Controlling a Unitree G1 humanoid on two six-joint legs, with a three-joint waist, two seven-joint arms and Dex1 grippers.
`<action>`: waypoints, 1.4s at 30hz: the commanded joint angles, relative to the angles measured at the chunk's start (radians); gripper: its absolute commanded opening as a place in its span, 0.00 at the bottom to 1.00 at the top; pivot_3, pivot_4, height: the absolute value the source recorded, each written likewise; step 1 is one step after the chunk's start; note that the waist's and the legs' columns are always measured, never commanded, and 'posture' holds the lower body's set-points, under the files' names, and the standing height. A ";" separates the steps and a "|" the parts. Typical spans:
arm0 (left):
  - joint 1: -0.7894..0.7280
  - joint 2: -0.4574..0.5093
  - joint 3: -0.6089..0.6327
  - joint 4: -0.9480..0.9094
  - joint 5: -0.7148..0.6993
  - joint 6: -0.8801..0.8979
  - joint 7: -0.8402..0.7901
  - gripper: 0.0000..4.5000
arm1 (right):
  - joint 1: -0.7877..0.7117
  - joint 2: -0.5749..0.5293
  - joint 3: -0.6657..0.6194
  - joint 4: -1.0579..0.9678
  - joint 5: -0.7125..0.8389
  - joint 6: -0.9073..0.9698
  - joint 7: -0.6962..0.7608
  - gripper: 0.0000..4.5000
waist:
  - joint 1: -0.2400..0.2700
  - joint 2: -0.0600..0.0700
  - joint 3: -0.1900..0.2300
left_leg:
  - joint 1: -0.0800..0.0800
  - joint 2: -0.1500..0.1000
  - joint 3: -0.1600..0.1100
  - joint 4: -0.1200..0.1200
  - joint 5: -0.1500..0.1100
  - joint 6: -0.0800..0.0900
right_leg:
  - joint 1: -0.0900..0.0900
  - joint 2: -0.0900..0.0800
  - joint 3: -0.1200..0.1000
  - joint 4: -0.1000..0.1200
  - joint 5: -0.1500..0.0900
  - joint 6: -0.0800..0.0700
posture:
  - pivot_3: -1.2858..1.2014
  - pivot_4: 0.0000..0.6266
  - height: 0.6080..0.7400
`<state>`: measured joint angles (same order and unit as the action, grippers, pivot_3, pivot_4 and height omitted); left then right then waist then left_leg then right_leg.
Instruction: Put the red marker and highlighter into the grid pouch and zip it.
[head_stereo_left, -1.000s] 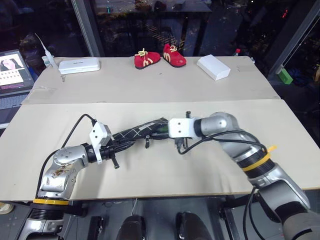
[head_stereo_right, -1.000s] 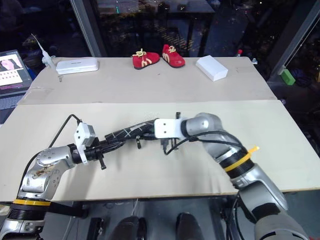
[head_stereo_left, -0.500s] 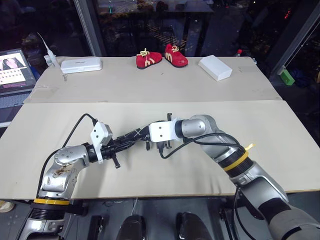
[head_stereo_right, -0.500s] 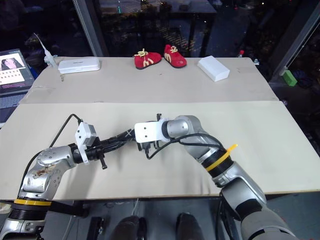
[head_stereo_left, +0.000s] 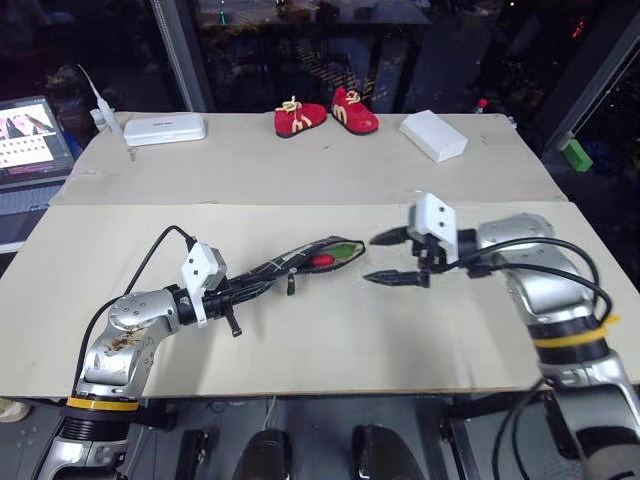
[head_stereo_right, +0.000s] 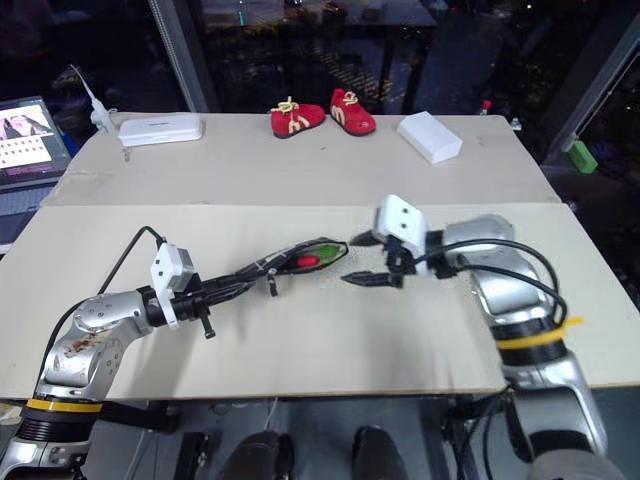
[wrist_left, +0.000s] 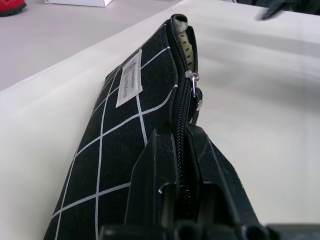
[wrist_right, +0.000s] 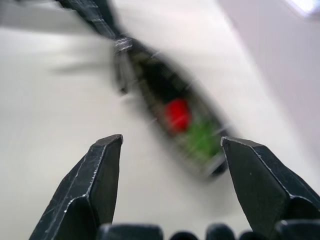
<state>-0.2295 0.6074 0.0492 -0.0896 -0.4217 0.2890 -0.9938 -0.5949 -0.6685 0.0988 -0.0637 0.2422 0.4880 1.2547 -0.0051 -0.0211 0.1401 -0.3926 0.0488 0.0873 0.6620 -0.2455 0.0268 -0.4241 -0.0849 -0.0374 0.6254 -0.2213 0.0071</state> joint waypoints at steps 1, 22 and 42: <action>-0.007 0.008 0.013 -0.024 -0.011 -0.008 -0.005 0.00 | 0.069 -0.012 -0.014 -0.077 0.039 0.046 -0.036 0.78 | -0.004 0.000 0.000 | 0.001 0.000 0.000 0.000 0.000 0.000 | 0.001 0.000 0.000 0.001 0.000 0.000 | 0.52 0.24 1.00; -0.040 -0.011 -0.001 0.047 0.004 -0.045 -0.022 0.00 | -0.065 0.470 0.218 0.012 -0.046 0.262 -0.465 0.78 | -0.007 0.000 0.000 | 0.000 0.000 -0.001 0.000 0.001 -0.001 | -0.001 0.002 0.003 0.001 0.000 0.000 | 0.52 0.24 1.00; -0.022 -0.025 0.009 0.035 -0.003 -0.040 0.000 0.00 | -0.144 0.459 0.177 0.118 -0.045 0.226 -0.476 0.01 | -0.009 0.000 0.000 | 0.000 0.001 -0.001 0.000 0.001 -0.001 | -0.001 0.002 0.003 0.001 0.000 0.000 | 0.52 0.24 1.00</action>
<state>-0.2550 0.5840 0.0429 -0.0255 -0.4133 0.2608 -0.9946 -0.7084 -0.2021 0.3032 0.0737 0.1811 0.7448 0.7676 -0.0137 -0.0216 0.1398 -0.3929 0.0494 0.0867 0.6619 -0.2450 0.0259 -0.4251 -0.0828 -0.0347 0.6265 -0.2213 0.0070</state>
